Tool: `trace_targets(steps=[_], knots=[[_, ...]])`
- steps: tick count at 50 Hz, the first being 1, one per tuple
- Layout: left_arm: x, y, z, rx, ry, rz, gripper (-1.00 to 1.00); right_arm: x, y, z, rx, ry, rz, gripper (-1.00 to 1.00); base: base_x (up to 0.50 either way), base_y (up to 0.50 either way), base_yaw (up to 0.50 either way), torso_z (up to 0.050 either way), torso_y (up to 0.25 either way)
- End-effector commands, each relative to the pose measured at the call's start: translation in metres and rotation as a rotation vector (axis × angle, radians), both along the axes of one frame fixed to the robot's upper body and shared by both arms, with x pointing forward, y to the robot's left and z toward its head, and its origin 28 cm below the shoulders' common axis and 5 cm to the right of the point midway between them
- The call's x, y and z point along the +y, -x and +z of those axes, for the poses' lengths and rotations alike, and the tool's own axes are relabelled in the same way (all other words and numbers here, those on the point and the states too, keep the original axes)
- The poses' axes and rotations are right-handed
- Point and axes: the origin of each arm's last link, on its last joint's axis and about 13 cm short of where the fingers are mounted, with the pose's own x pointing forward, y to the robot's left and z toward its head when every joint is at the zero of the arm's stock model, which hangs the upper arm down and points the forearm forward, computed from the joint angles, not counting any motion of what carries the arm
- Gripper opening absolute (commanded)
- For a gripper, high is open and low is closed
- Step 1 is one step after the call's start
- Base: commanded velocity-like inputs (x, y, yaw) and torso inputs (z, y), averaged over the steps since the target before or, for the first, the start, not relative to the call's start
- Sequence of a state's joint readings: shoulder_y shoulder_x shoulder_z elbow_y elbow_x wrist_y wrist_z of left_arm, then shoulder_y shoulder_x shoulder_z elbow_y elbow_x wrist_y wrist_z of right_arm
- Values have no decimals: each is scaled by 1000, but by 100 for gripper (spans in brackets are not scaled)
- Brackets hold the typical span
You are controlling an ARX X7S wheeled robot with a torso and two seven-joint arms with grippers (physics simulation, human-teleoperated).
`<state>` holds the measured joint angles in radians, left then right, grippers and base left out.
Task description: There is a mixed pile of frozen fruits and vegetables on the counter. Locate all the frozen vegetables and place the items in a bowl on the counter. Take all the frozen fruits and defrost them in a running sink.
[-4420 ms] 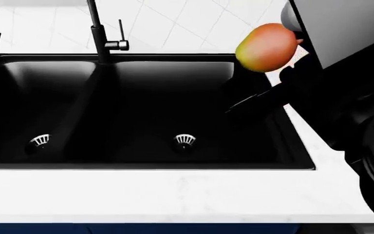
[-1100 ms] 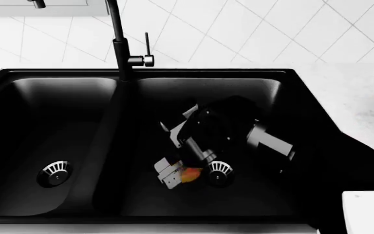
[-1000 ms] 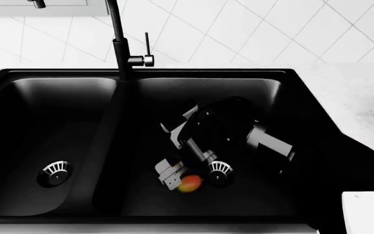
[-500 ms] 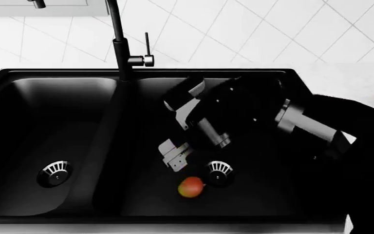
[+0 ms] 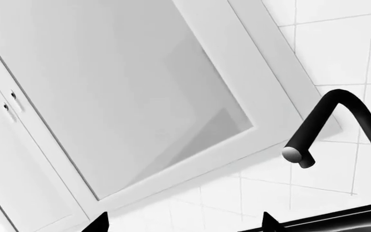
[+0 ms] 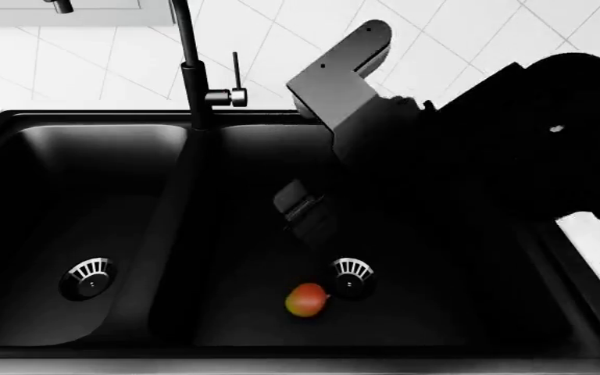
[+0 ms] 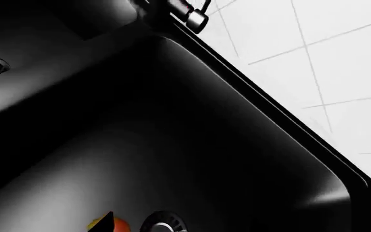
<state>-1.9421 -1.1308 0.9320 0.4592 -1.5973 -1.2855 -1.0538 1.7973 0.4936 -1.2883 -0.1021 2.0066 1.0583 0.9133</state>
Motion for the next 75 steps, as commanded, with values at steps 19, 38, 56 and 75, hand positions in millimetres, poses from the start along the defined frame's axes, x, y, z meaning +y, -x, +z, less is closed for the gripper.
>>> trace_targets(steps=[19, 38, 56, 75], knots=[[0, 0, 0, -16, 5, -25, 100, -49, 71, -9, -466, -332, 14, 100, 0, 0, 0, 0, 0], [-1, 0, 0, -16, 6, -24, 100, -55, 95, -4, -494, -334, 0, 100, 0, 0, 0, 0, 0], [-2, -1, -2, -14, 7, -27, 100, -62, 119, 3, -551, -335, -25, 100, 0, 23, 0, 0, 0], [-1, -1, -2, -14, 11, -25, 100, -63, 121, -2, -556, -279, -20, 100, -20, 500, 0, 0, 0]])
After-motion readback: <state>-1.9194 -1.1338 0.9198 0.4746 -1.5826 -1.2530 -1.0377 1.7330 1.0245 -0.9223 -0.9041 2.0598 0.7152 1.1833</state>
